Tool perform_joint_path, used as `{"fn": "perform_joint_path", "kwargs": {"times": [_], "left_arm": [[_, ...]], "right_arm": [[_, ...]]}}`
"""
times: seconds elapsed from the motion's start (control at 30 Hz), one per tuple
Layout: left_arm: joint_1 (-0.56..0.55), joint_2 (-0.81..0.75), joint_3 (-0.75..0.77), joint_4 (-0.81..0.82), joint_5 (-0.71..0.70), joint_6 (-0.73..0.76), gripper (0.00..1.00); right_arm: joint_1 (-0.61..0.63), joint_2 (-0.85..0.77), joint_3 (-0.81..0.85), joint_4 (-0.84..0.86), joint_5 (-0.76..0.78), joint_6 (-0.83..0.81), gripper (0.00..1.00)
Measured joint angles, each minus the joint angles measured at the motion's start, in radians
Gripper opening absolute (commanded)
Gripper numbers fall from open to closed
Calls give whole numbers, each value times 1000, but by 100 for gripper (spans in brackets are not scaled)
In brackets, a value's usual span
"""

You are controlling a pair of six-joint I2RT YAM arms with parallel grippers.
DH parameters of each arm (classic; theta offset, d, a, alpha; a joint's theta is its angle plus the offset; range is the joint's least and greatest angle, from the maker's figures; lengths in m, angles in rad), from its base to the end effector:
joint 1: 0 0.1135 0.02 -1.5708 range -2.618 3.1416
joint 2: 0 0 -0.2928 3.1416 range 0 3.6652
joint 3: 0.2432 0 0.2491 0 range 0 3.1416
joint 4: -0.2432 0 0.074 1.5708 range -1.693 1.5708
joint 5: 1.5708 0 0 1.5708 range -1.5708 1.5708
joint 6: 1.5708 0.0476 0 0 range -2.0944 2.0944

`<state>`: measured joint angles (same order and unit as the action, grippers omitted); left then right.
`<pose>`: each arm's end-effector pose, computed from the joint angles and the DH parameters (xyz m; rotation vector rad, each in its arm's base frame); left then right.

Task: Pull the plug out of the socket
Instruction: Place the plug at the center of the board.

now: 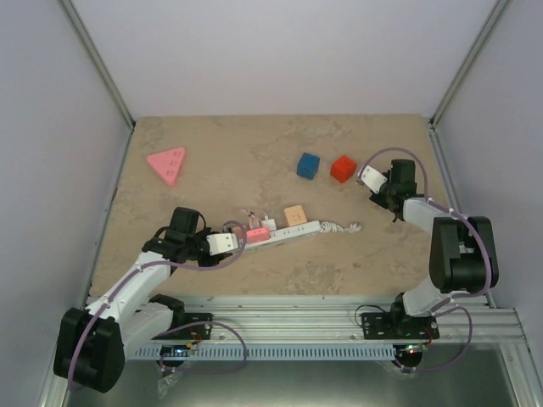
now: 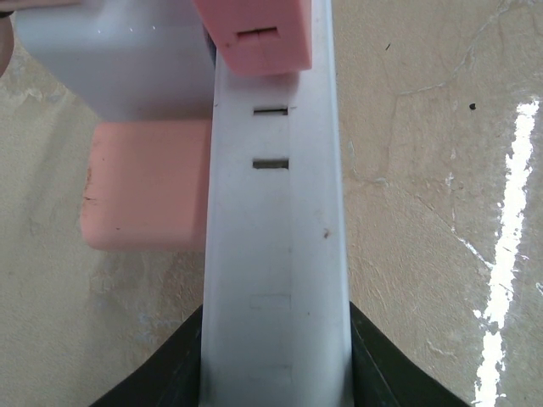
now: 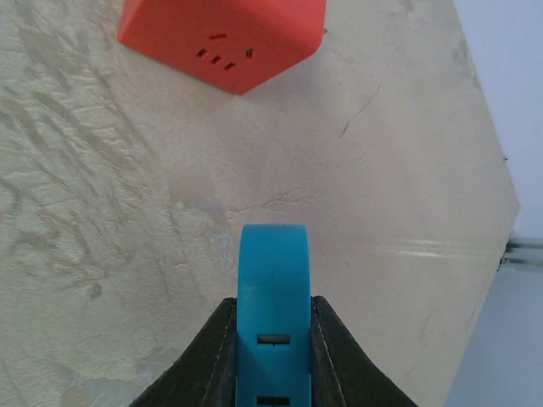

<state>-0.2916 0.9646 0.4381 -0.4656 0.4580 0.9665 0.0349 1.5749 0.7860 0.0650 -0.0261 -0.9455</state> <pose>0.1435 -0.0651 0.1868 1.5702 1.8705 -0.2957 0.3250 0.0126 0.1965 -1.1110 2.0528 -0.4353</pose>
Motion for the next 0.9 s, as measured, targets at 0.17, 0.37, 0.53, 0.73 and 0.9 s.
{"fn": "perform_joint_path", "kwargs": {"times": [0.17,0.37,0.53,0.73,0.9], "left_arm": [[0,-2,0,-1,0,0,0],[0,-6,0,-5,0,0,0],[2,-7,0,-7,0,0,0],[2,-7,0,-7,0,0,0],[2,-7,0,-7,0,0,0]], "right_arm": [[0,42,11,20,34,13,4],[0,84,21,55,61,40,11],[0,108,21,69,67,59,22],[0,110,21,81,68,74,36],[0,110,21,80,66,77,40]]}}
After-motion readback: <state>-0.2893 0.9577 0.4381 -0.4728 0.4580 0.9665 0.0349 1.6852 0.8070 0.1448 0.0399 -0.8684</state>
